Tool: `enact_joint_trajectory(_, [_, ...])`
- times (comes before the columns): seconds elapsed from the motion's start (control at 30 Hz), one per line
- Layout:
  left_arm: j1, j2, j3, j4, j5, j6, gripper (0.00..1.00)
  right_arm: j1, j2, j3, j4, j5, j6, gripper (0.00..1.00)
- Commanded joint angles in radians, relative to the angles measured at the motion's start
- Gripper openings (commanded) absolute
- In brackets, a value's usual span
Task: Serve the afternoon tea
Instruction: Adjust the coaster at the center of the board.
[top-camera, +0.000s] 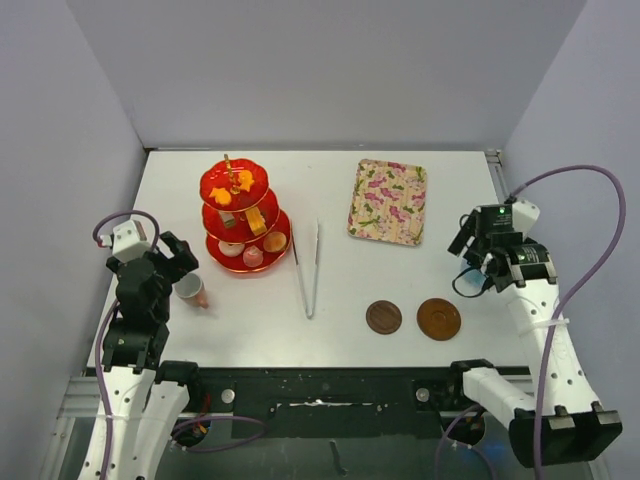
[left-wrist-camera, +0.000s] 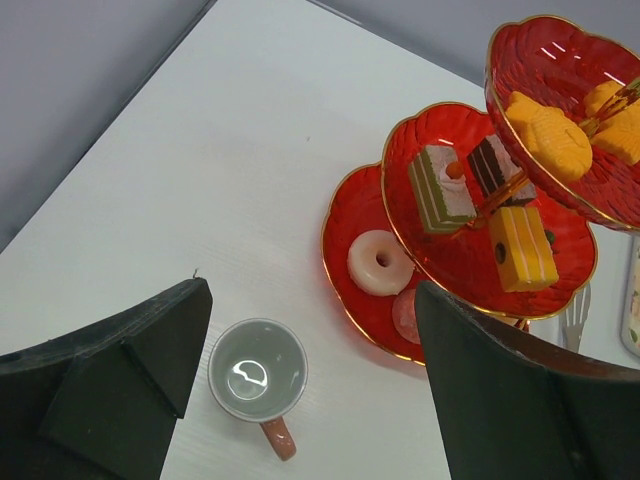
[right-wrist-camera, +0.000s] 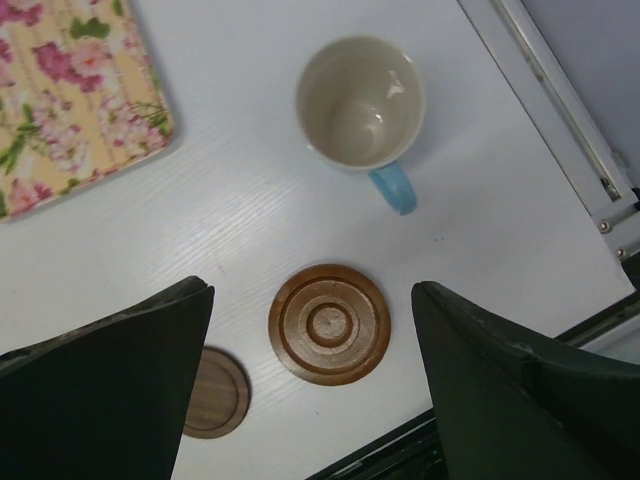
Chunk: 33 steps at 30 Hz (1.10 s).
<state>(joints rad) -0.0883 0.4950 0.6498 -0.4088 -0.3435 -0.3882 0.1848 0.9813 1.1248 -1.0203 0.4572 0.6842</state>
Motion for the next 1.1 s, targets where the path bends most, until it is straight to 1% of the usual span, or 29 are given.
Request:
enact_joint_trajectory(0.0, [-0.006,-0.003,0.013,0.025,-0.008,-0.003,0.82,-0.231,-0.010,-0.028,0.063,-0.223,-0.150,0.82])
enact_joint_trajectory(0.07, [-0.008,-0.001,0.013,0.027,-0.004,-0.003,0.81,-0.295,-0.035,-0.052,0.099,-0.408,-0.208,0.81])
enact_joint_trajectory(0.17, [-0.009,-0.004,0.011,0.032,0.002,-0.003,0.82,-0.300,-0.060,-0.129,0.143,-0.628,-0.215,0.81])
enact_joint_trajectory(0.2, [-0.010,-0.006,0.013,0.034,0.003,-0.003,0.82,-0.298,-0.056,-0.152,0.133,-0.678,-0.198,0.80])
enact_joint_trajectory(0.27, [-0.010,-0.013,0.014,0.042,0.028,0.004,0.82,-0.283,-0.067,-0.232,0.142,-0.706,-0.146,0.80])
enact_joint_trajectory(0.33, [-0.017,-0.014,0.015,0.056,0.096,0.027,0.81,-0.257,-0.084,-0.314,0.175,-0.699,-0.108,0.80])
enact_joint_trajectory(0.37, [-0.026,-0.008,0.026,0.054,0.161,0.039,0.81,-0.250,-0.084,-0.343,0.181,-0.693,-0.082,0.80])
enact_joint_trajectory(0.4, [-0.041,-0.003,0.034,0.053,0.195,0.039,0.81,-0.238,-0.083,-0.369,0.197,-0.708,-0.062,0.81])
enact_joint_trajectory(0.47, [-0.054,-0.009,0.038,0.043,0.251,-0.004,0.81,-0.187,-0.070,-0.418,0.250,-0.724,-0.027,0.83])
enact_joint_trajectory(0.57, [-0.055,-0.049,0.012,0.064,0.378,-0.022,0.81,-0.081,0.008,-0.439,0.250,-0.593,0.035,0.83])
enact_joint_trajectory(0.67, [-0.055,-0.059,0.038,0.026,0.466,0.029,0.81,-0.029,0.087,-0.459,0.262,-0.490,0.082,0.83])
enact_joint_trajectory(0.8, [-0.063,-0.088,0.029,0.032,0.493,0.033,0.81,0.028,0.116,-0.485,0.328,-0.459,0.113,0.83])
enact_joint_trajectory(0.87, [-0.061,-0.113,0.012,0.046,0.493,0.025,0.81,0.040,0.166,-0.492,0.355,-0.471,0.110,0.83])
enact_joint_trajectory(0.93, [-0.062,-0.131,0.011,0.037,0.463,0.025,0.81,0.082,0.217,-0.497,0.386,-0.460,0.115,0.83])
enact_joint_trajectory(1.0, [-0.062,-0.142,0.011,0.030,0.431,0.026,0.81,0.129,0.262,-0.509,0.454,-0.498,0.117,0.82])
enact_joint_trajectory(1.07, [-0.062,-0.147,0.011,0.025,0.415,0.025,0.81,0.187,0.307,-0.504,0.511,-0.504,0.138,0.82])
